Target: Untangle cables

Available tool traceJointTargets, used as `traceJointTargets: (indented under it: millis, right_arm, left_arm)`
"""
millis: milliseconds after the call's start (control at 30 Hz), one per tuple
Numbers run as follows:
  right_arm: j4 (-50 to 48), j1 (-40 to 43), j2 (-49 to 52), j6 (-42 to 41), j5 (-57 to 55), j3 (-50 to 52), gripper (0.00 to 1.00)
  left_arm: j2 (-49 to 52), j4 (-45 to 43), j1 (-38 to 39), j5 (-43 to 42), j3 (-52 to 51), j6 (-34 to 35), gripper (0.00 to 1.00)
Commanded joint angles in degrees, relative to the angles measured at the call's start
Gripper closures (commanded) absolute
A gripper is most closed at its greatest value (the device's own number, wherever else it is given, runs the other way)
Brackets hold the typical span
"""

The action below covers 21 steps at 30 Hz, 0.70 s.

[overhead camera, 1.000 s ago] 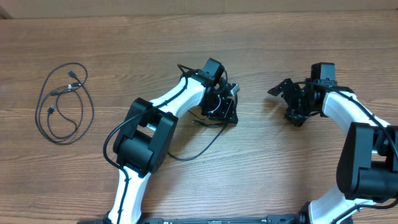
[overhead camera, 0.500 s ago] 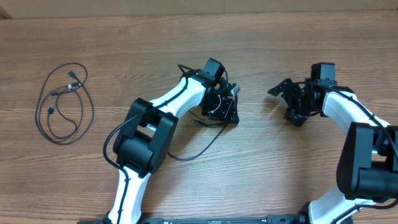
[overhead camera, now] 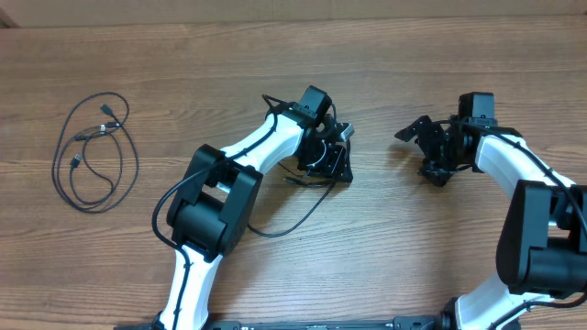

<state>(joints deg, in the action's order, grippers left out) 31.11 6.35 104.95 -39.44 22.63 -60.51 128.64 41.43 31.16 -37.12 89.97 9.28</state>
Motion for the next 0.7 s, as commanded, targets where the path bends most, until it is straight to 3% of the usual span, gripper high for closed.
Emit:
traceJointTargets:
  millis: [0, 433, 567, 600, 667]
  right_arm:
    - [0.2, -0.1, 3.5, 0.4, -3.3, 2.4, 0.0]
    - [0.2, -0.1, 3.5, 0.4, -3.3, 2.4, 0.0]
    - [0.2, -0.1, 3.5, 0.4, -3.3, 2.4, 0.0]
    - [0.2, -0.1, 3.5, 0.4, -3.3, 2.4, 0.0]
    - [0.2, -0.1, 3.5, 0.4, -3.3, 2.4, 0.0]
  left_arm:
    - [6.1, 0.5, 0.7, 11.6, -3.6, -0.4, 0.57]
    - [6.1, 0.6, 0.7, 12.1, -3.6, -0.2, 0.57]
    - [6.1, 0.3, 0.7, 14.7, -3.6, 0.9, 0.48]
    - [6.1, 0.2, 0.7, 16.7, -3.6, 2.6, 0.41]
    - [6.1, 0.1, 0.7, 17.7, -3.6, 3.2, 0.36]
